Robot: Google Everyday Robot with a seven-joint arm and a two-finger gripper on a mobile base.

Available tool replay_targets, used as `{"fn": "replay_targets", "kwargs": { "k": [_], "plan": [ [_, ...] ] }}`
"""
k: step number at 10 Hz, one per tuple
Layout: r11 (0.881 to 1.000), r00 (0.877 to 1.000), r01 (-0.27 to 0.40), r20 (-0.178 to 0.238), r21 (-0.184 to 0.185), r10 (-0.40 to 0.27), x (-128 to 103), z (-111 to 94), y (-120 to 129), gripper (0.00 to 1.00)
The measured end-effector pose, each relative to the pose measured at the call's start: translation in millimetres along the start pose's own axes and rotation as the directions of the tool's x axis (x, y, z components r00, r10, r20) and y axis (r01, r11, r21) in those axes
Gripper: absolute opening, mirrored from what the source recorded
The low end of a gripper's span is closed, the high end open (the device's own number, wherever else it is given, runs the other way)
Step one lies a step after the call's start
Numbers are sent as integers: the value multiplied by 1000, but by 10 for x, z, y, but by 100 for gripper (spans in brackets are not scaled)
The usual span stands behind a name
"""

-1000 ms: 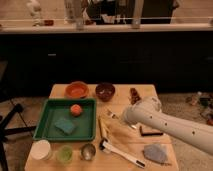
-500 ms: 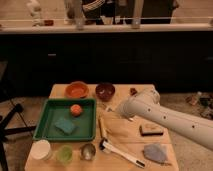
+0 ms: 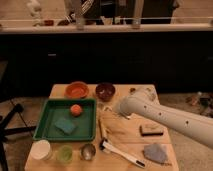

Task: Place fork in red bowl

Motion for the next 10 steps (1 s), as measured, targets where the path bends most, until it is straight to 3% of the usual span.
{"fn": "replay_targets", "kwargs": {
  "k": [5,10],
  "plan": [
    [1000,1000,13,8,6,-13,-35,3,-9,0],
    [986,985,167,41,26,-168,-612,16,-171,0]
  ]
}}
